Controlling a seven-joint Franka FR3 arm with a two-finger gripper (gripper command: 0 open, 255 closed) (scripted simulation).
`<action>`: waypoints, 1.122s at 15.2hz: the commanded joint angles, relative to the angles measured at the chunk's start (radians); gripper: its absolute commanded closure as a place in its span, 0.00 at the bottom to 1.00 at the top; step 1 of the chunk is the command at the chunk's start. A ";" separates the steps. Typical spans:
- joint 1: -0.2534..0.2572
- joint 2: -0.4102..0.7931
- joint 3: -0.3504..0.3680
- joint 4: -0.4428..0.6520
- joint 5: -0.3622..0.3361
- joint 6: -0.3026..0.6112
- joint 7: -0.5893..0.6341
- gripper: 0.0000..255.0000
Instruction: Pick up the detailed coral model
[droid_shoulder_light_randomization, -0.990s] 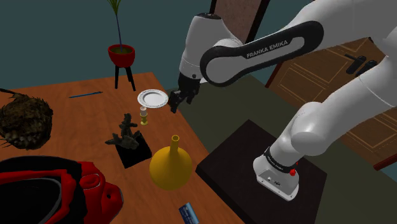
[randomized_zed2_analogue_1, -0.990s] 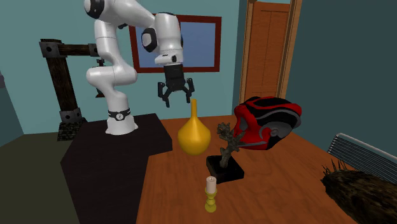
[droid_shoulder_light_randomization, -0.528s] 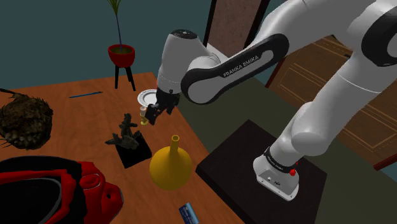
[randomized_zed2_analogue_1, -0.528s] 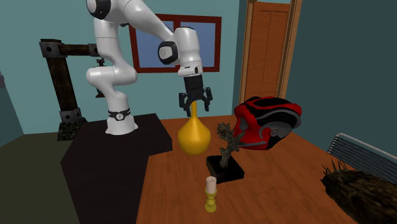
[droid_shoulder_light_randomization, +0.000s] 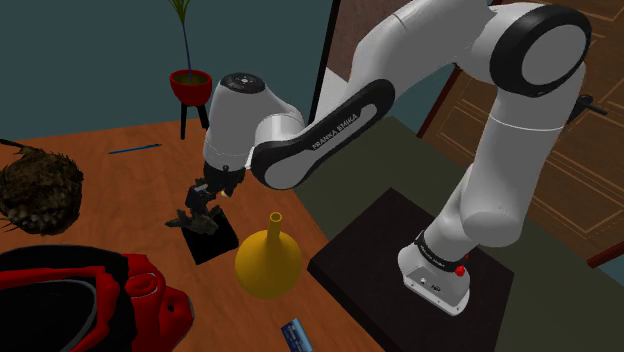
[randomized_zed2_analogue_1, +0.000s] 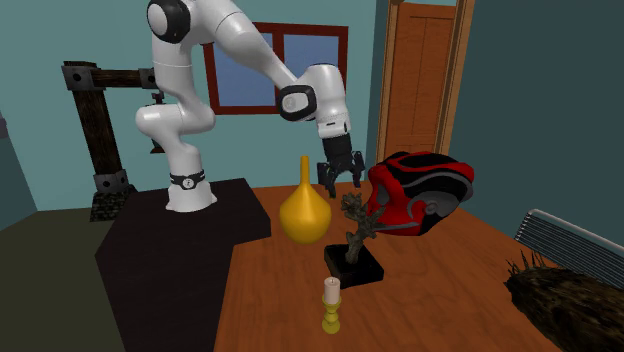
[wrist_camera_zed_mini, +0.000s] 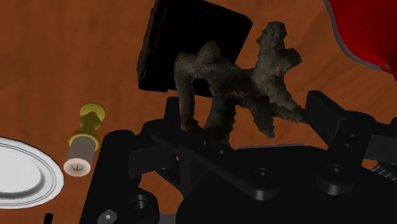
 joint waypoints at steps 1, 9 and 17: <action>0.032 0.056 -0.016 0.060 -0.044 0.001 0.033 0.00; 0.065 0.129 -0.059 0.052 -0.106 0.077 0.078 0.00; 0.065 0.129 -0.059 0.052 -0.106 0.077 0.078 1.00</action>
